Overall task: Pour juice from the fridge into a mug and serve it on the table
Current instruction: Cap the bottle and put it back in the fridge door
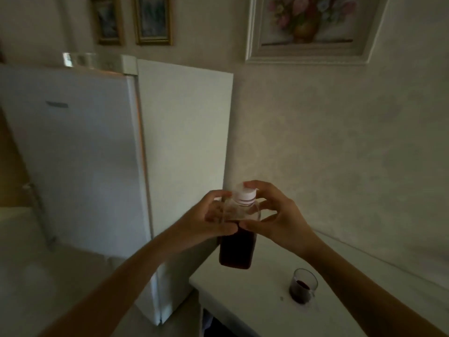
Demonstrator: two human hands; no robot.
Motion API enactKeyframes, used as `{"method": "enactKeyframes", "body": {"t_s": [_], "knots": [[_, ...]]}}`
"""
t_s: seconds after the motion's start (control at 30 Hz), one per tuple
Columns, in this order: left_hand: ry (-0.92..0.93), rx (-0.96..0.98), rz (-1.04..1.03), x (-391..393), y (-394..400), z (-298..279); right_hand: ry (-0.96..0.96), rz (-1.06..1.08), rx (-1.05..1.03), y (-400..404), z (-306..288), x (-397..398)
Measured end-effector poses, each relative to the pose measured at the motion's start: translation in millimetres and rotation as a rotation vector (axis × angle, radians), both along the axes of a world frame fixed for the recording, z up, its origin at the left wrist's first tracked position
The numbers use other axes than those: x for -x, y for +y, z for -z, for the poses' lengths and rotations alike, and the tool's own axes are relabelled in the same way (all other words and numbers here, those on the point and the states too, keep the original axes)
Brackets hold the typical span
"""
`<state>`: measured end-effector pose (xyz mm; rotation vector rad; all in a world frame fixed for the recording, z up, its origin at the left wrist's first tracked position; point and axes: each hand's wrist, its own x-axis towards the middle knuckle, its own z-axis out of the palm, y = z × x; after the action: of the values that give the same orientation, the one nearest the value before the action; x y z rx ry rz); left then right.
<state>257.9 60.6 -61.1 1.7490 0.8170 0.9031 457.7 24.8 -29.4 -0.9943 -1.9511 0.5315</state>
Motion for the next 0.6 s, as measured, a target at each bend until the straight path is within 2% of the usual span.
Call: {"method": "enactKeyframes", "body": {"t_s": [0.27, 0.6], "knots": [[0.073, -0.071, -0.468, 185, -73, 2, 0.048, -0.172, 0.051, -15, -7, 106], [0.305, -0.11, -0.703, 384, -145, -3, 0.06, -0.412, 0.065, -15, -9, 306]]}}
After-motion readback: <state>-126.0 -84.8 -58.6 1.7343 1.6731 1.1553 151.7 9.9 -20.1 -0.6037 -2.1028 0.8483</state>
